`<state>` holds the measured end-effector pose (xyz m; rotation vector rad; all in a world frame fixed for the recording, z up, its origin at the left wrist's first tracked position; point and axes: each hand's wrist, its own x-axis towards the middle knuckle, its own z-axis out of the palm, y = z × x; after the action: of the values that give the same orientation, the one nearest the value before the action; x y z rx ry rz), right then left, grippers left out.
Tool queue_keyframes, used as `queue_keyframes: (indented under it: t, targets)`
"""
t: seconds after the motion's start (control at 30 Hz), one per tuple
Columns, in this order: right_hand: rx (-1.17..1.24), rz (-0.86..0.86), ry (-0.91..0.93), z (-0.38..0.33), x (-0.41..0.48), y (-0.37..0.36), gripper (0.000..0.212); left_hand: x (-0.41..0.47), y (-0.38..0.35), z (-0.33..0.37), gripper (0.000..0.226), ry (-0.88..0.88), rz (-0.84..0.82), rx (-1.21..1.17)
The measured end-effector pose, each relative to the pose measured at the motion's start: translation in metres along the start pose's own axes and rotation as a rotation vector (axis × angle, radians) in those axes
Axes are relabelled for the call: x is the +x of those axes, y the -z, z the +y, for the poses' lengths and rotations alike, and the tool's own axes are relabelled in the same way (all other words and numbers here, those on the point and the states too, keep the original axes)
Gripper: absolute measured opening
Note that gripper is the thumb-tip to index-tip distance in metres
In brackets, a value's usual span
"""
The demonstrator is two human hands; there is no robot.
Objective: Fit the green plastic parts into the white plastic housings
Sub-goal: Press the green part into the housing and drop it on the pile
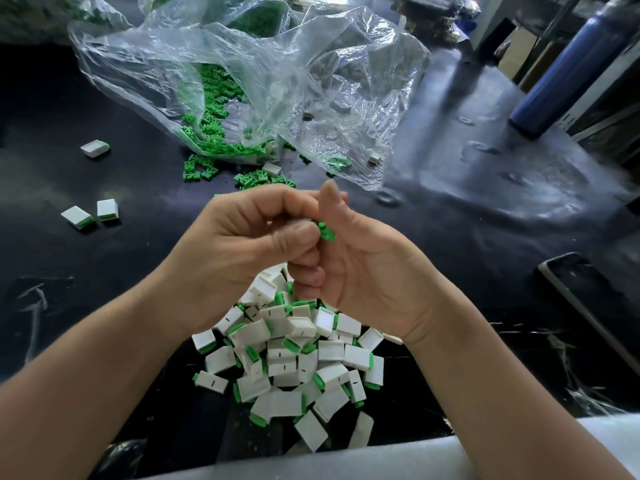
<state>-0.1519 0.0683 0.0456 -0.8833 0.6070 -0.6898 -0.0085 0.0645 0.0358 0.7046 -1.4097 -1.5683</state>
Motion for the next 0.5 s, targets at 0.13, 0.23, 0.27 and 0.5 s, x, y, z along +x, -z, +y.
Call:
queue_keyframes:
  t: [0.13, 0.23, 0.27, 0.5]
  targets:
    - [0.068, -0.051, 0.05, 0.0013, 0.0023, -0.0024, 0.041, 0.0017, 0.0035, 0.0012, 0.025, 0.02, 0.03, -0.069]
    - [0.053, -0.056, 0.031, 0.0017, 0.0034, -0.0016, 0.045, 0.0004, 0.0026, 0.0034, 0.035, 0.02, 0.023, -0.032]
    - [0.044, -0.059, 0.01, 0.0018, 0.0034, -0.0009, 0.05, -0.0003, 0.001, 0.0042, 0.031, 0.018, 0.011, -0.021]
    - [0.04, -0.095, 0.018, 0.0027, 0.0032, -0.0023, 0.045, -0.0009, 0.0015, 0.0015, 0.027, 0.075, 0.021, -0.105]
